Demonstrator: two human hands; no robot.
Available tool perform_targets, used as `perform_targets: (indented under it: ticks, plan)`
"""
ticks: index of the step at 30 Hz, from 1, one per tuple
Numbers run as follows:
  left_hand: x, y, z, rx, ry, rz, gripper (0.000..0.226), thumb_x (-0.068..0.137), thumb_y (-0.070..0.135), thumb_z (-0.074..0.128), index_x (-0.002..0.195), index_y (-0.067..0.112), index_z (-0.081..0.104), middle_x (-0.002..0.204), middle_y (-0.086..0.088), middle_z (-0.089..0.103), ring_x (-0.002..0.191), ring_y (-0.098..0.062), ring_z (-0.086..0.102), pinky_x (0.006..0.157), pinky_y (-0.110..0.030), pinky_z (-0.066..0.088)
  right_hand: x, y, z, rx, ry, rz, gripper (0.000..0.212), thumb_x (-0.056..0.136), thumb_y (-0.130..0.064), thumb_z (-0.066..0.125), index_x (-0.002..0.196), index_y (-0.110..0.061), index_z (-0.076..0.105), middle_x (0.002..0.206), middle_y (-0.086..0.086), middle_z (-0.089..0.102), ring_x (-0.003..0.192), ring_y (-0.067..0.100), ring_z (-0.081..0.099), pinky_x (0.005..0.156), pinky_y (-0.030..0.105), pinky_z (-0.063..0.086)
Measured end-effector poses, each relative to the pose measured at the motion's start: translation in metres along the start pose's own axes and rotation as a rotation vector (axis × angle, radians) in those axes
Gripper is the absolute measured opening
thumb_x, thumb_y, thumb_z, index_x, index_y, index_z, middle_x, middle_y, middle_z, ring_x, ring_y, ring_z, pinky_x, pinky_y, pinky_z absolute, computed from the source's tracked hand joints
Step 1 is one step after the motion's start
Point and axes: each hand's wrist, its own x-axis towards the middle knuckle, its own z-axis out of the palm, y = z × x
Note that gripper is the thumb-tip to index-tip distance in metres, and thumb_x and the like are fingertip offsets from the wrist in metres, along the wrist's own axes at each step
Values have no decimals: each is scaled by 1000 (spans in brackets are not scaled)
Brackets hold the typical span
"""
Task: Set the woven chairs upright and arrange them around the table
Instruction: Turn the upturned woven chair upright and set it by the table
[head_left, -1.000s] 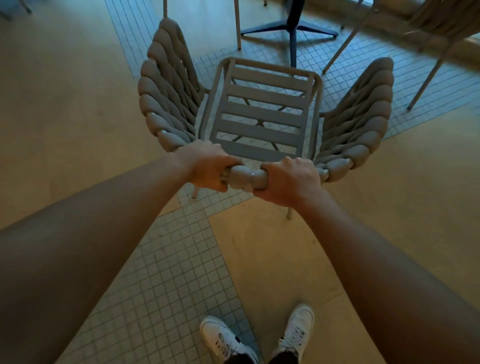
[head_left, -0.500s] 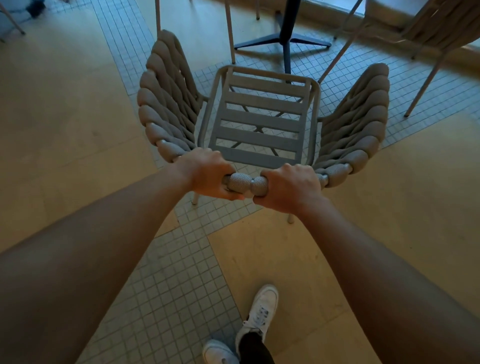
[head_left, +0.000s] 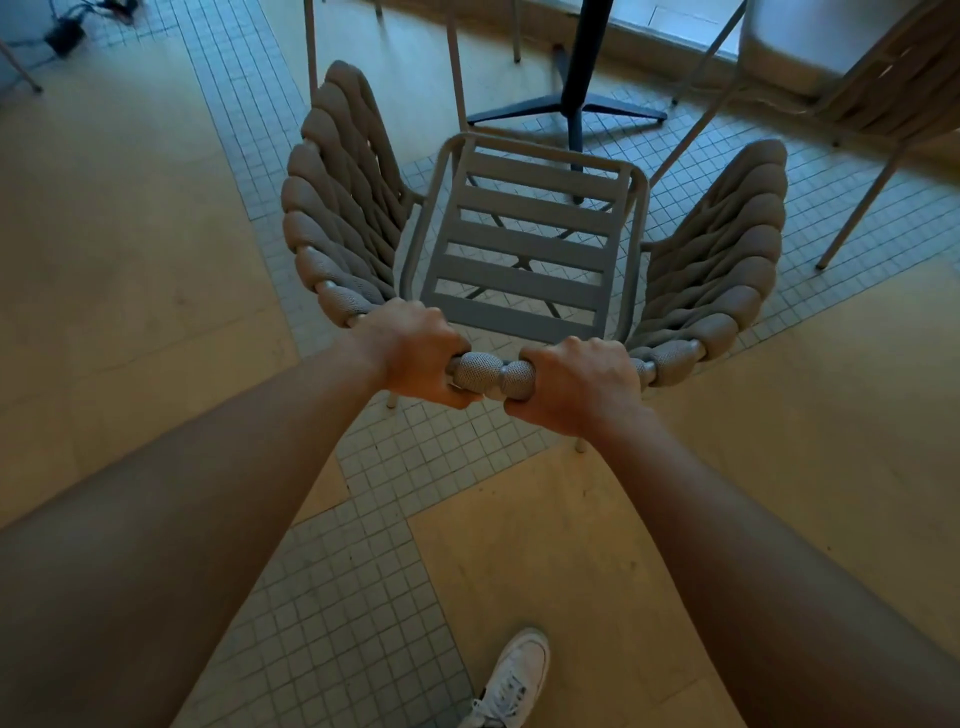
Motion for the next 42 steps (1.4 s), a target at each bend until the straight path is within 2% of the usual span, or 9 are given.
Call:
perform_targets:
  ticks: [6, 11, 13, 16, 25, 29, 33, 35, 42]
  plan:
    - [29, -22, -10, 28, -2, 16, 70, 76, 88, 33, 107, 37, 70, 75, 14, 68, 65, -6, 65, 61, -29, 56, 32, 16, -5, 3, 4, 9, 43, 77, -72, 60, 100, -36, 65, 65, -15, 43, 62, 15, 53, 63, 32, 38]
    - [39, -31, -16, 0, 31, 27, 70, 73, 88, 29, 92, 35, 69, 67, 17, 61, 58, -6, 60, 59, -28, 54, 44, 23, -9, -19, 0, 10, 42, 80, -70, 59, 104, -36, 65, 71, -13, 52, 61, 15, 53, 62, 30, 41]
    - [50, -40, -20, 11, 38, 28, 67, 74, 87, 30, 94, 36, 69, 59, 18, 52, 55, -5, 56, 54, -25, 48, 57, 28, -15, -22, -28, 29, 41, 80, -70, 58, 104, -38, 64, 71, -14, 52, 63, 15, 54, 63, 31, 40]
    - [72, -62, -23, 42, 52, 55, 68, 74, 89, 30, 96, 38, 69, 60, 17, 56, 51, -1, 52, 48, -21, 35, 82, 36, -22, -10, -61, 70, 40, 79, -73, 56, 100, -40, 62, 73, -13, 54, 67, 16, 56, 66, 33, 41]
    - [122, -127, -35, 53, 57, 158, 65, 74, 90, 32, 85, 34, 64, 58, 14, 53, 49, -1, 51, 48, -23, 46, 149, 45, -33, -34, -17, 154, 41, 76, -76, 53, 93, -40, 62, 66, -15, 55, 62, 14, 56, 63, 32, 36]
    - [142, -143, -40, 57, 64, 192, 70, 72, 91, 25, 86, 34, 65, 57, 14, 53, 48, -1, 50, 45, -21, 37, 169, 54, -41, -29, -31, 153, 41, 78, -77, 53, 95, -41, 61, 66, -16, 55, 60, 11, 54, 61, 30, 35]
    - [162, -159, -46, 73, 103, 205, 65, 75, 87, 31, 81, 31, 65, 55, 14, 51, 46, -1, 49, 43, -19, 31, 191, 65, -47, -18, -24, 195, 60, 67, -85, 32, 95, -41, 61, 71, -14, 60, 65, 15, 58, 65, 32, 45]
    - [177, -169, -50, 82, 107, 204, 66, 74, 88, 31, 80, 31, 64, 54, 14, 48, 45, 0, 45, 44, -19, 30, 204, 71, -50, -18, -7, 210, 66, 61, -86, 23, 91, -41, 60, 71, -14, 58, 66, 16, 57, 65, 33, 42]
    - [228, -199, -67, 95, 108, 195, 62, 73, 90, 33, 76, 32, 56, 55, 14, 48, 46, -2, 45, 46, -21, 36, 254, 107, -60, -21, -26, 191, 49, 72, -82, 43, 90, -40, 61, 68, -15, 56, 65, 14, 58, 64, 32, 41]
